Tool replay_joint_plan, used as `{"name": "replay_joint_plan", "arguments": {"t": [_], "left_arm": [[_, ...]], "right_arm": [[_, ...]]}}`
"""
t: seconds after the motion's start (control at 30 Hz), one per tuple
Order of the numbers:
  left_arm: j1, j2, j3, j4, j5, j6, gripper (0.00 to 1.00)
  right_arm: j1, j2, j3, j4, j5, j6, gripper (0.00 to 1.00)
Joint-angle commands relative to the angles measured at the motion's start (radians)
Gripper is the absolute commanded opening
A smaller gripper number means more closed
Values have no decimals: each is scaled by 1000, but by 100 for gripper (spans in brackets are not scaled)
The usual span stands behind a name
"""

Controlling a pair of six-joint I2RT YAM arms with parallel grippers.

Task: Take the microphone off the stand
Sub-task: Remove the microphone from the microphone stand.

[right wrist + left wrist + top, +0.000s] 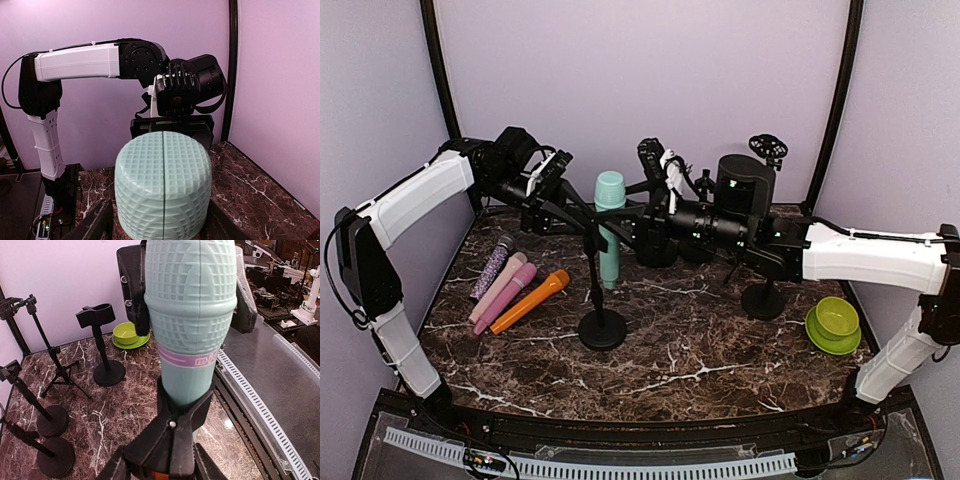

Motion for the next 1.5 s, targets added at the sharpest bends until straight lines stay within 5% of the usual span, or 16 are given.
{"name": "replay_joint_plan", "arguments": {"t": [0.0,0.17,0.73,0.77,0.83,0.97,1.17,1.27,1.47], "left_arm": [[-4,-4,28,-34,42,18,31],[-4,-8,19,-19,25,11,0],[-4,-78,-77,152,-55,-121,0],[-4,-80,-78,156,-57,-125,4],[-4,-85,-76,172,-63,-152,29],[-4,-116,-78,200,-81,-207,64],[1,-179,-94,193,-136,-246,80],[18,-212,-106,219,-151,-291,98],[46,-278,-40,247,-143,-435,99]], "right_arm": [[-7,2,23,36,-4,4,57],[-7,-4,41,38,-6,-16,50],[-7,-201,54,126,69,-71,42],[-7,-207,51,137,69,-61,42],[-7,-212,48,156,70,-53,42],[-8,-228,36,210,70,-53,42],[-8,-263,0,276,66,106,39],[-10,-276,-7,296,69,135,39],[-11,-224,35,327,12,272,37]]}}
